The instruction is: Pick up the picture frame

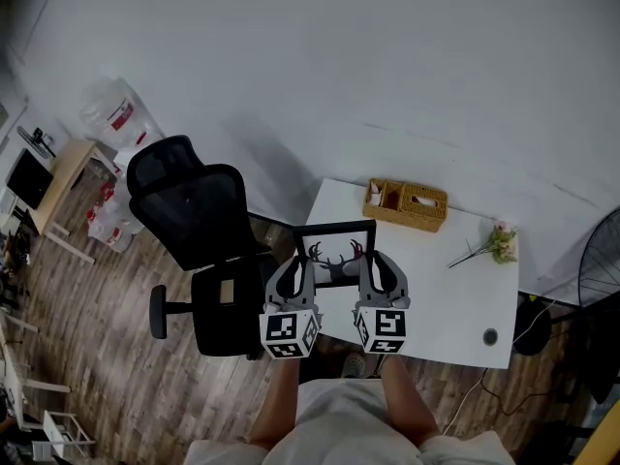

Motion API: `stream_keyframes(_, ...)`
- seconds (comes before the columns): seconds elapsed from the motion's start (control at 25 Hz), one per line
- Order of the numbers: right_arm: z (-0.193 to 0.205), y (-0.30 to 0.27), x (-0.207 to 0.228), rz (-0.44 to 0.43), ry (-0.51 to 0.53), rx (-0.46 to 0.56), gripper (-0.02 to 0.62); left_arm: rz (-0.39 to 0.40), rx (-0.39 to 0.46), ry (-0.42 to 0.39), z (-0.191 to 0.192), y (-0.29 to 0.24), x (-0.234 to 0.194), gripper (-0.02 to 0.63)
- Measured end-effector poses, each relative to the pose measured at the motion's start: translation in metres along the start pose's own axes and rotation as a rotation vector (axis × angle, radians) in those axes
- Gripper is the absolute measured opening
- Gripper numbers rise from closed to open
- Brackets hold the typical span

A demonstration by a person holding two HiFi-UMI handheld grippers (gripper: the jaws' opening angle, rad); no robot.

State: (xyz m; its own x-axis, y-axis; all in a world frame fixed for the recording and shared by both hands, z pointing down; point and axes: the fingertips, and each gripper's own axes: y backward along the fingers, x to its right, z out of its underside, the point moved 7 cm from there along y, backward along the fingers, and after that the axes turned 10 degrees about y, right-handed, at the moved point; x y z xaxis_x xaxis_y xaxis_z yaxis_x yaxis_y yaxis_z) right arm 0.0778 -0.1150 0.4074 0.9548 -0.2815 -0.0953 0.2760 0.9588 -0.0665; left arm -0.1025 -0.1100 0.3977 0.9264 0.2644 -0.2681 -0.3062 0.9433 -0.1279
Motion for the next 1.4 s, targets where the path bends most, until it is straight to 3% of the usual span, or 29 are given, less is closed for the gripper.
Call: stream_keyframes(1.4, 0.000, 0.014, 0.010, 0.009, -0.028, 0.018, 0.072, 0.013, 0.014, -0.012, 0.002, 0.007, 0.015, 0.089)
